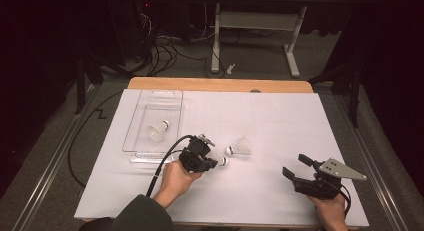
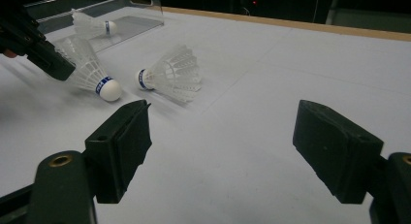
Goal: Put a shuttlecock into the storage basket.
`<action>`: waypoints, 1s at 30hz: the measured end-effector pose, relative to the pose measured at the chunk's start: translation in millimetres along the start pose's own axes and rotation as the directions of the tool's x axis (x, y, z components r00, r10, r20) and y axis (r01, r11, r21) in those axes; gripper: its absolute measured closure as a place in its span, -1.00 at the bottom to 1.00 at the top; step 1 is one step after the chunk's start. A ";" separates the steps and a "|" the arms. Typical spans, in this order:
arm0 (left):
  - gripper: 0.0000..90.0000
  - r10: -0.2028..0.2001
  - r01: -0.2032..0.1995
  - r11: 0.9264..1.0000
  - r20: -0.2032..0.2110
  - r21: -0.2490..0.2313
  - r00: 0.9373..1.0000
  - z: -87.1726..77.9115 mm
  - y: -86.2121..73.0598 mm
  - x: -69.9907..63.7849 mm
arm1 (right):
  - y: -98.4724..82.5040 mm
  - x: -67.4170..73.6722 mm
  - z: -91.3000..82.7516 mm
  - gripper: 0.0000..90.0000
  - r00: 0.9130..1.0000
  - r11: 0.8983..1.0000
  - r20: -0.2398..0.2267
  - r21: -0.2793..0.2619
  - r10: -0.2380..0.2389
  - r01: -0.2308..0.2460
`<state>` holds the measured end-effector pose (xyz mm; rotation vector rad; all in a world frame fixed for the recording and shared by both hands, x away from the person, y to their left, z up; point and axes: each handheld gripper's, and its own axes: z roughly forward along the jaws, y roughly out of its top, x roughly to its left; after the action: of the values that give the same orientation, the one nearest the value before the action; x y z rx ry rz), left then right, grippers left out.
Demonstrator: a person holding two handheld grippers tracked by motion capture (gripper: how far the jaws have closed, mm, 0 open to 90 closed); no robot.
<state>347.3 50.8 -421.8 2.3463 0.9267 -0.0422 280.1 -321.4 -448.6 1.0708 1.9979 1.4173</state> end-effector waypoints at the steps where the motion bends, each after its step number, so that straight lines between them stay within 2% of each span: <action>1: 0.98 0.002 -0.002 1.000 -0.002 -0.002 1.000 -0.9 0.2 -0.2 | 0.0 0.0 0.0 -0.52 1.000 1.000 0.000 0.000 0.000 0.000; 13: 0.98 0.009 -0.009 1.000 0.002 -0.010 1.000 -10.8 -0.8 -0.2 | 0.0 0.1 0.1 -0.52 1.000 1.000 -0.001 0.000 0.000 0.000; 30: 0.98 -0.005 0.006 0.998 0.016 -0.057 1.000 -30.6 -3.8 5.3 | 0.1 -0.3 -0.4 -0.52 1.000 1.000 0.000 -0.003 0.001 -0.001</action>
<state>343.2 73.0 -400.2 2.2872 0.9149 -0.0363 280.0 -321.9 -448.5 1.0703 1.9948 1.4204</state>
